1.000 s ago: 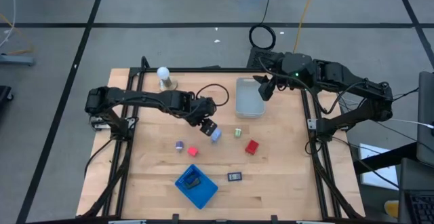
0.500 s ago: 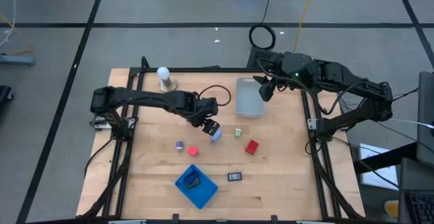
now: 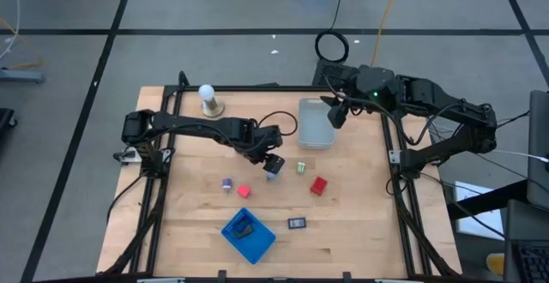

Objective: Pick & Place Office items
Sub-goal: Put the light blue charger adapter into the gray bin

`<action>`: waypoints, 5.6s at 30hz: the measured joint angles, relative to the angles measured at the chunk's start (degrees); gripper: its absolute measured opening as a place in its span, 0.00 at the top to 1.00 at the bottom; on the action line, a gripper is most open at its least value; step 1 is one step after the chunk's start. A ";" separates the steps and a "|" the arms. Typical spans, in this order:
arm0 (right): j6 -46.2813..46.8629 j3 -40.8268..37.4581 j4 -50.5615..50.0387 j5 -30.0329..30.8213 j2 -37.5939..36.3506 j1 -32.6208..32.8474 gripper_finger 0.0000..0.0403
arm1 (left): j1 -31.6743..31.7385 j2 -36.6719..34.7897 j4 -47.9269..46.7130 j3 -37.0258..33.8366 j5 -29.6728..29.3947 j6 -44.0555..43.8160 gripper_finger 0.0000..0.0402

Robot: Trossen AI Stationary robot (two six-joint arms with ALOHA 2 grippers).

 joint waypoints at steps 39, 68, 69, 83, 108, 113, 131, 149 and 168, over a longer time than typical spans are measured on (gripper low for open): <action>-4.22 0.04 0.08 -0.20 0.04 -5.77 0.51 | -0.99 10.70 -12.86 16.81 -1.33 9.16 0.38; -4.63 0.04 -1.14 -0.22 -2.93 -5.75 0.51 | -3.58 17.46 -14.28 17.57 -4.78 3.00 0.38; -4.63 0.04 -1.14 -0.23 -2.93 -5.75 0.51 | -3.67 17.60 -14.35 17.57 -5.18 2.98 0.38; -4.63 0.06 -1.13 -0.24 -2.93 -5.73 0.51 | -3.65 20.50 -14.75 17.55 -7.55 3.88 0.38; -4.66 0.04 -1.14 -0.13 -2.93 -5.73 0.51 | -3.98 23.96 -13.61 17.53 -4.53 7.15 0.71; -4.66 0.04 -1.14 -0.13 -2.93 -5.73 0.51 | -3.96 23.96 -13.63 17.53 -4.64 8.15 0.71; -4.63 0.04 -1.17 -4.65 -2.93 -5.73 0.51 | -3.50 18.69 -15.75 18.10 -8.73 19.45 0.71; -5.71 0.04 -1.67 -9.31 -2.93 -5.70 0.51 | -1.90 -1.69 -13.23 18.21 -28.31 39.90 0.71; -8.74 -0.02 -6.34 -18.40 -1.00 -6.32 0.51 | 7.11 -2.14 -0.10 18.18 -1.68 46.59 0.71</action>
